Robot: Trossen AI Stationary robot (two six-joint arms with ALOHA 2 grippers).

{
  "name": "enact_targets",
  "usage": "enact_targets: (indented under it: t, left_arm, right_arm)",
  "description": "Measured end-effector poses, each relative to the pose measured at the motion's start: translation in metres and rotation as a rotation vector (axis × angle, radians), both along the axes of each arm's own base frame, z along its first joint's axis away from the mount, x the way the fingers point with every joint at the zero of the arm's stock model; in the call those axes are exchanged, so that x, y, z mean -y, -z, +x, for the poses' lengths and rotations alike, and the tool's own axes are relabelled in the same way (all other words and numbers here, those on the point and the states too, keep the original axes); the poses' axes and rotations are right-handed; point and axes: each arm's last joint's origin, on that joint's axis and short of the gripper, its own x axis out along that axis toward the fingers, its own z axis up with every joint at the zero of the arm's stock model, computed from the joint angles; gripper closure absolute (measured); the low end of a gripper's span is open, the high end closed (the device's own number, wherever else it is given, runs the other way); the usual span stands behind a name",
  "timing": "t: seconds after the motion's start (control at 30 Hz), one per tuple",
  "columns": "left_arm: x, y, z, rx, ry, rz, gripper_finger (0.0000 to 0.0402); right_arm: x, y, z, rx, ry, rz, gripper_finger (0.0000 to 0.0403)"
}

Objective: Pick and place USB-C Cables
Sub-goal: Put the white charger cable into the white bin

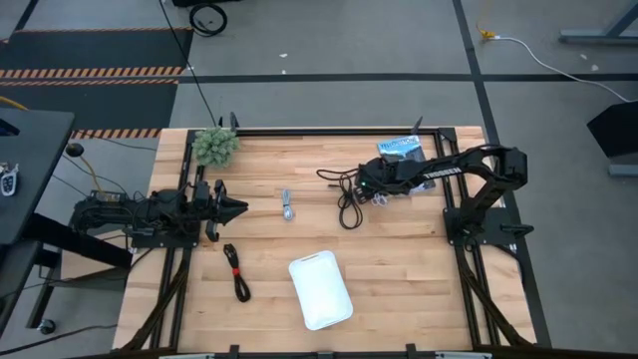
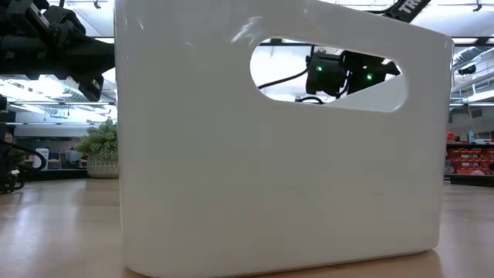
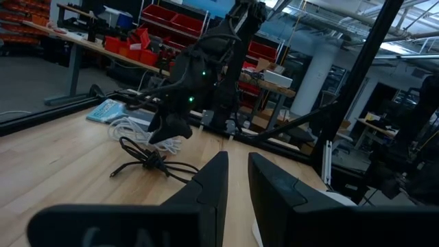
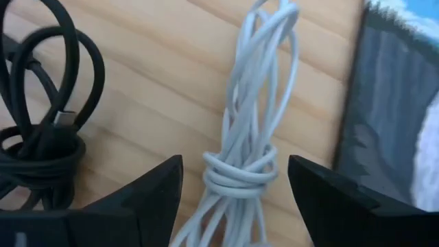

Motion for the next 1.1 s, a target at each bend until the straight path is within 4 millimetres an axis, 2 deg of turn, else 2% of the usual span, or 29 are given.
enact_targets:
  t: [0.27,0.5,0.8,0.93,1.1]
  left_arm:
    - [0.0,0.0,0.0,0.0,0.0,0.0,0.0335]
    - [0.0,0.0,0.0,0.0,0.0,0.0,0.0335]
    - [0.0,0.0,0.0,0.0,0.0,0.0,0.0335]
    - [0.0,0.0,0.0,0.0,0.0,0.0,0.0335]
    - [0.0,0.0,0.0,0.0,0.0,0.0,0.0335]
  right_arm:
    - [-0.003,0.012,-0.003,0.047,-0.011,-0.065,0.0142]
    - [-0.004,0.02,-0.008,0.053,-0.001,-0.077,0.0178]
    - [-0.004,0.02,-0.007,0.068,-0.007,-0.084,0.0237]
    - [-0.004,0.018,-0.005,0.071,-0.01,-0.083,0.0245]
    - [-0.006,0.007,0.004,0.08,-0.029,-0.085,0.0246]
